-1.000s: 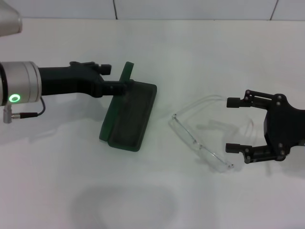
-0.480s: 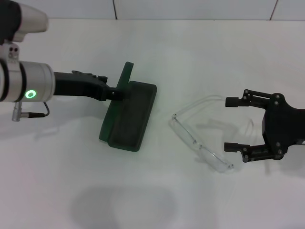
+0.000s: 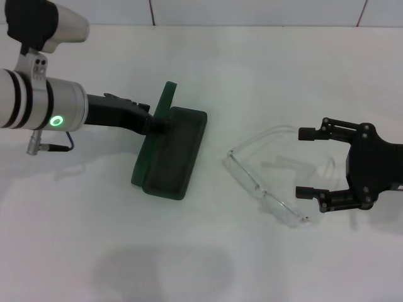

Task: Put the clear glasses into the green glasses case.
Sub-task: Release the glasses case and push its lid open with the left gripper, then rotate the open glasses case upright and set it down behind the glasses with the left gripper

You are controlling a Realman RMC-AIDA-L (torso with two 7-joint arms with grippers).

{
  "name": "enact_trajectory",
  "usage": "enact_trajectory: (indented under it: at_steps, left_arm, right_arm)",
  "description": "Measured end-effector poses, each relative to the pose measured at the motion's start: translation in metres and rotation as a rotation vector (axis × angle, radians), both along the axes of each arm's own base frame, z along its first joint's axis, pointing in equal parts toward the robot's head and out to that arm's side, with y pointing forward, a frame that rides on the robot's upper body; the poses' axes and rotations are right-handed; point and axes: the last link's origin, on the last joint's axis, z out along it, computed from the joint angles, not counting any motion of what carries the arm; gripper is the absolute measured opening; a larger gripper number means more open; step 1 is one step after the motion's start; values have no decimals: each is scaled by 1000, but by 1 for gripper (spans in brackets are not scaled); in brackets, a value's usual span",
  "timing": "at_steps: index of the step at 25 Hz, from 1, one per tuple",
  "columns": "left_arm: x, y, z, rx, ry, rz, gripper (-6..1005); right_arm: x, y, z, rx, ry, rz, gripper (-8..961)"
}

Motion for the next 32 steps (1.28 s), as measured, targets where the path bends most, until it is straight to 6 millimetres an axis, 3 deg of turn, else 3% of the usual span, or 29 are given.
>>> enact_trajectory:
  at_steps: [7,15,20,24,25,32]
  left_arm:
    - [0,2,0,-2,29,-9,768]
    - [5,6,2,1,56,-55,434]
    - [17,13,2,5,111,-217,195]
    - [30,21,-1,19,137,-307,196]
    - [45,29,-9,17,170,-388,196]
    - [78,38,-50,-50,298,-588,198]
  right_arm:
    - [0,0,0,1,-4,0,859]
    - [1,0,0,8,-9,7,859]
    - [2,-2,-3,0,-19,16,860]
    - [6,-9,-6,10,-18,30,860]
    - [7,-12,-8,13,-17,32,860]
    - [14,-22,-14,27,-10,28,860]
